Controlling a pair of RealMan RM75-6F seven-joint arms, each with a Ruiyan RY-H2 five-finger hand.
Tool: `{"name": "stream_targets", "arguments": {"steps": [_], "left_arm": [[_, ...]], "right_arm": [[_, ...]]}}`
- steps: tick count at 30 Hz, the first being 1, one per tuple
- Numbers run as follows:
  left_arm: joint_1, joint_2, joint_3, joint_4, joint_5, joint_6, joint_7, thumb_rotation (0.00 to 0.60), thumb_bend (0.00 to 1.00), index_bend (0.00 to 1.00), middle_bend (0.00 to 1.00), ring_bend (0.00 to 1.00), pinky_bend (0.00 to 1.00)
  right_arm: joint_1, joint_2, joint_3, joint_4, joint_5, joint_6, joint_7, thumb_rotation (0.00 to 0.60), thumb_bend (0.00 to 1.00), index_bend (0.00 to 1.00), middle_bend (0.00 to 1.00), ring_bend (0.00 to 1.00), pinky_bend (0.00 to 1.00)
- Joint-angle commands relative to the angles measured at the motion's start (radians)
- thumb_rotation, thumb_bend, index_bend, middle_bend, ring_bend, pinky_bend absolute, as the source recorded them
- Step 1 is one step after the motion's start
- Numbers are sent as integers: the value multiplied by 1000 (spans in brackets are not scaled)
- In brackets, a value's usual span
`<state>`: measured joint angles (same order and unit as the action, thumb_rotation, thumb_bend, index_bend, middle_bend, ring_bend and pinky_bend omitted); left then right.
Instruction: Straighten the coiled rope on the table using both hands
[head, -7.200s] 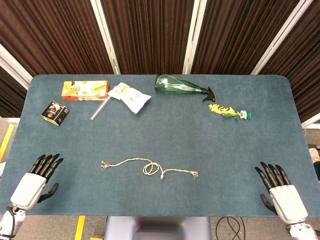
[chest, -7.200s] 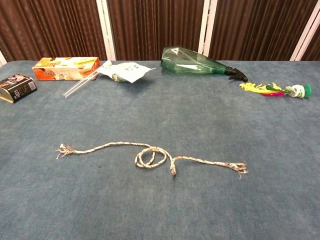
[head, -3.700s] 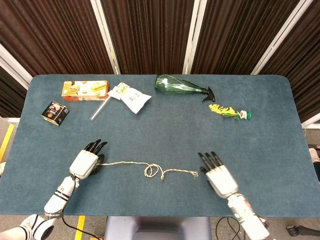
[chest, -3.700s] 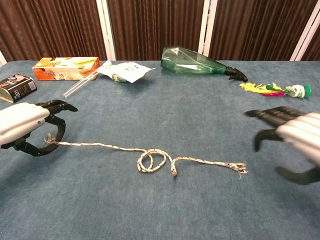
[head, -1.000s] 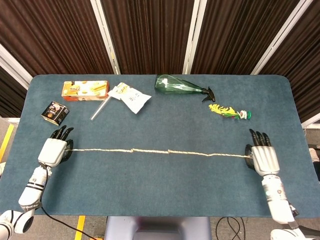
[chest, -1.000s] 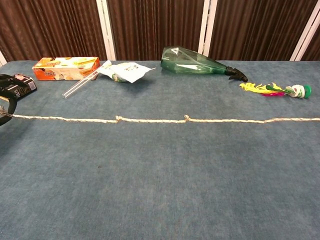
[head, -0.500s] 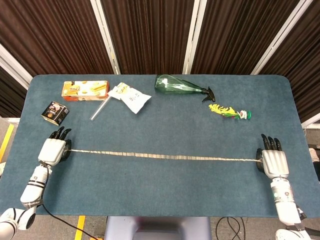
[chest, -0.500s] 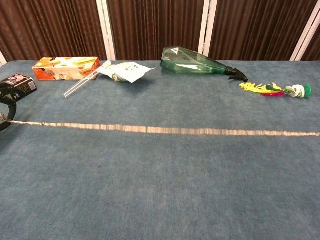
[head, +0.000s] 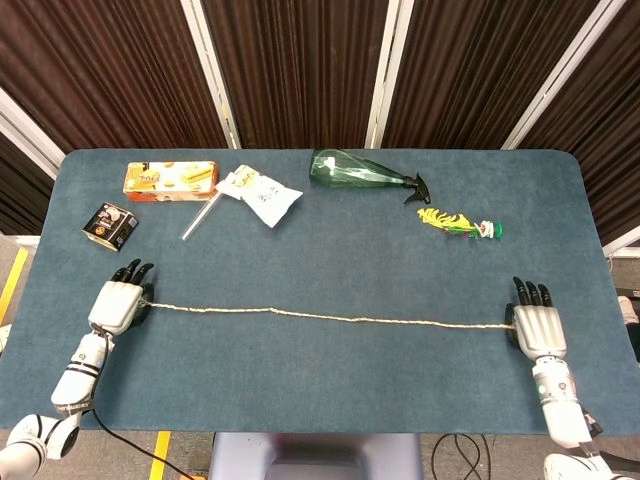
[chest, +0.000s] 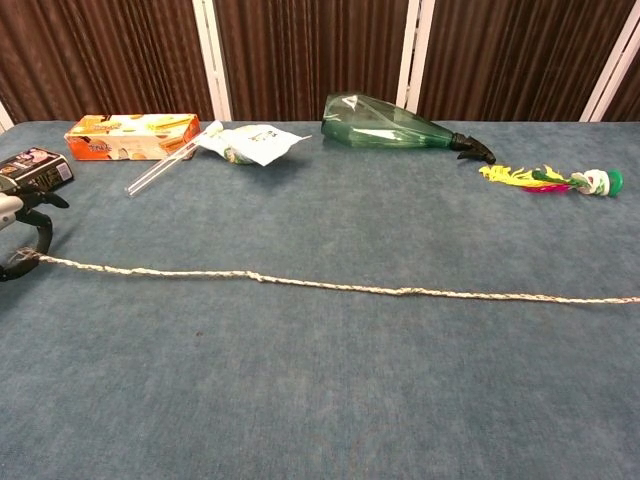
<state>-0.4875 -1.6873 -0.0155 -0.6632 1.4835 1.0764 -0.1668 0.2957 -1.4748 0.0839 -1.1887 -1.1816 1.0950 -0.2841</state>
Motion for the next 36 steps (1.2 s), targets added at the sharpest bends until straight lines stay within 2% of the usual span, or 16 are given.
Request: {"name": "stream_targets", "arguments": {"steps": [1, 2, 3, 5, 7, 9, 11, 15, 18, 20, 23, 24, 27, 28, 31, 36], "left_arm": [[2, -2, 5, -2, 3, -3, 0, 600, 429, 468, 108, 27, 198], [3, -3, 5, -2, 3, -4, 3, 600, 430, 448, 106, 27, 197], [4, -3, 6, -5, 3, -4, 7, 600, 429, 422, 104, 26, 197], [6, 0, 7, -14, 2, -6, 6, 600, 428, 302, 97, 18, 193], [7, 11, 6, -29, -5, -19, 8, 600, 423, 159, 82, 6, 186], [9, 27, 4, -52, -11, -27, 5, 600, 420, 41, 59, 0, 175], [14, 51, 2, -86, -15, -25, 1, 600, 421, 1, 43, 0, 165], [36, 116, 2, -174, -20, -1, -39, 600, 415, 0, 10, 0, 155], [66, 177, 3, -255, -17, 46, -81, 600, 413, 0, 0, 0, 155], [92, 219, 7, -311, -9, 93, -100, 600, 413, 0, 0, 0, 150], [139, 281, 21, -390, 7, 169, -101, 600, 411, 0, 0, 0, 108], [156, 300, 25, -419, 14, 200, -100, 600, 408, 0, 0, 0, 90], [224, 358, 40, -526, 54, 342, -105, 600, 403, 0, 0, 0, 76], [251, 378, 47, -568, 75, 400, -104, 600, 403, 0, 0, 0, 74], [298, 427, 75, -645, 133, 496, -56, 600, 402, 0, 0, 0, 74], [327, 485, 95, -743, 123, 482, 19, 600, 399, 0, 0, 0, 73]], "right_arm": [[11, 14, -3, -17, 27, -50, -19, 600, 589, 513, 107, 0, 0], [12, 16, -2, -20, 30, -53, -24, 600, 588, 475, 101, 0, 0], [13, 17, -2, -23, 33, -54, -30, 600, 589, 392, 83, 0, 0], [15, 26, -4, -35, 43, -65, -44, 600, 582, 222, 35, 0, 0], [19, 48, -7, -60, 59, -91, -56, 600, 523, 92, 6, 0, 0], [21, 67, -5, -80, 68, -98, -59, 600, 454, 17, 0, 0, 0], [19, 86, -7, -97, 70, -97, -62, 600, 437, 1, 0, 0, 0], [9, 124, -21, -133, 72, -86, -85, 600, 396, 0, 0, 0, 0], [-11, 161, -32, -174, 75, -51, -111, 600, 354, 0, 0, 0, 0], [-25, 193, -37, -211, 109, -25, -171, 600, 345, 0, 0, 0, 0], [-40, 244, -26, -303, 134, 23, -201, 600, 344, 0, 0, 0, 0], [-50, 260, -25, -334, 114, 49, -183, 600, 343, 0, 0, 0, 0], [-111, 304, -51, -427, -49, 193, -82, 600, 342, 0, 0, 0, 0], [-139, 316, -72, -450, -131, 260, -48, 600, 342, 0, 0, 0, 0], [-190, 341, -133, -485, -298, 371, -7, 600, 342, 0, 0, 0, 0], [-248, 335, -172, -466, -386, 455, 12, 600, 342, 0, 0, 0, 0]]}}
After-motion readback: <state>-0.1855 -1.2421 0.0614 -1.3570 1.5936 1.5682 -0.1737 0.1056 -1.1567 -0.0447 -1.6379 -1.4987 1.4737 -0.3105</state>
